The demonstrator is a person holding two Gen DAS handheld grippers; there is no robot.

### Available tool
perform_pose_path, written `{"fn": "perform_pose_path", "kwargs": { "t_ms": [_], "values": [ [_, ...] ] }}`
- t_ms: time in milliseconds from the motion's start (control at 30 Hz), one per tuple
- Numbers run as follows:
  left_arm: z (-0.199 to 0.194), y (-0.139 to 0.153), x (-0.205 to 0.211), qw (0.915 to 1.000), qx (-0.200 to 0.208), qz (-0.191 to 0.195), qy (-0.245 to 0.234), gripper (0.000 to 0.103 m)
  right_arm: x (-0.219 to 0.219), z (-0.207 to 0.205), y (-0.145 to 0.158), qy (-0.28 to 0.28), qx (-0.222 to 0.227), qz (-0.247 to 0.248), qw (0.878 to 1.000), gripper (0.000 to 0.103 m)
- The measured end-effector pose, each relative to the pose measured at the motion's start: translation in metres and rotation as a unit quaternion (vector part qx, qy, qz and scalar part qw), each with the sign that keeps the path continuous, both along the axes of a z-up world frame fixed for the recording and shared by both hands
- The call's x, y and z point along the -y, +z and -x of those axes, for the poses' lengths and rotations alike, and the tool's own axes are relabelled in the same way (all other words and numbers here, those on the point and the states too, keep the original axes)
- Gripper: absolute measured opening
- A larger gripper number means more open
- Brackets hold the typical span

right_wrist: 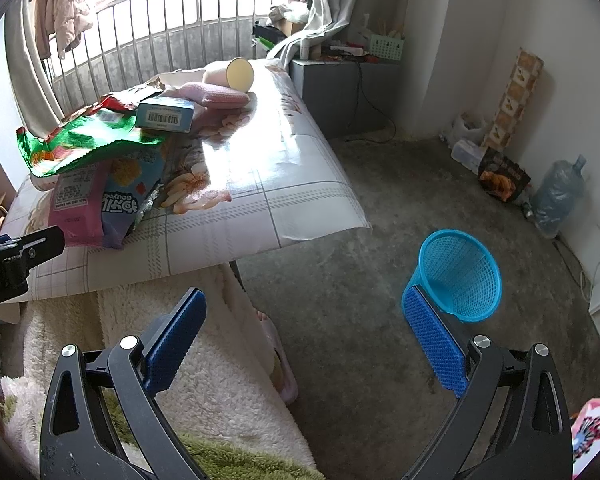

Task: Collect trash

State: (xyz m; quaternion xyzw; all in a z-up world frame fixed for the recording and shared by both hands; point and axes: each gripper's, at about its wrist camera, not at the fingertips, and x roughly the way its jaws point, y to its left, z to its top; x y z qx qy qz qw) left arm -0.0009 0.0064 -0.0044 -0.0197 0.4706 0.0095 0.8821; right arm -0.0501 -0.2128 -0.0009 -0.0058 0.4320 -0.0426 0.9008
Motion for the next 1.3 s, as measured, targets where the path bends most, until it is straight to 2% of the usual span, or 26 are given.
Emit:
{"fn": "perform_pose_path", "kwargs": {
  "t_ms": [700, 833, 1067, 1300],
  "values": [
    [0.000, -0.003, -0.013, 1.0000, -0.004, 0.003, 0.003, 0.097, -0.001, -0.004, 0.000, -0.001, 0.000, -0.004, 1.000, 0.095],
    [0.004, 0.005, -0.013, 0.9998, 0.016, 0.002, 0.007, 0.097, 0.000, -0.006, 0.003, -0.002, 0.009, -0.007, 1.000, 0.095],
    [0.003, 0.041, -0.036, 0.9953, 0.093, 0.005, 0.027, 0.097, -0.005, -0.021, 0.025, -0.002, 0.052, -0.014, 0.999, 0.095],
    [-0.023, 0.061, -0.088, 0.9905, 0.115, 0.031, 0.069, 0.097, -0.016, -0.055, 0.054, 0.004, 0.118, -0.032, 0.992, 0.095]
  ]
}}
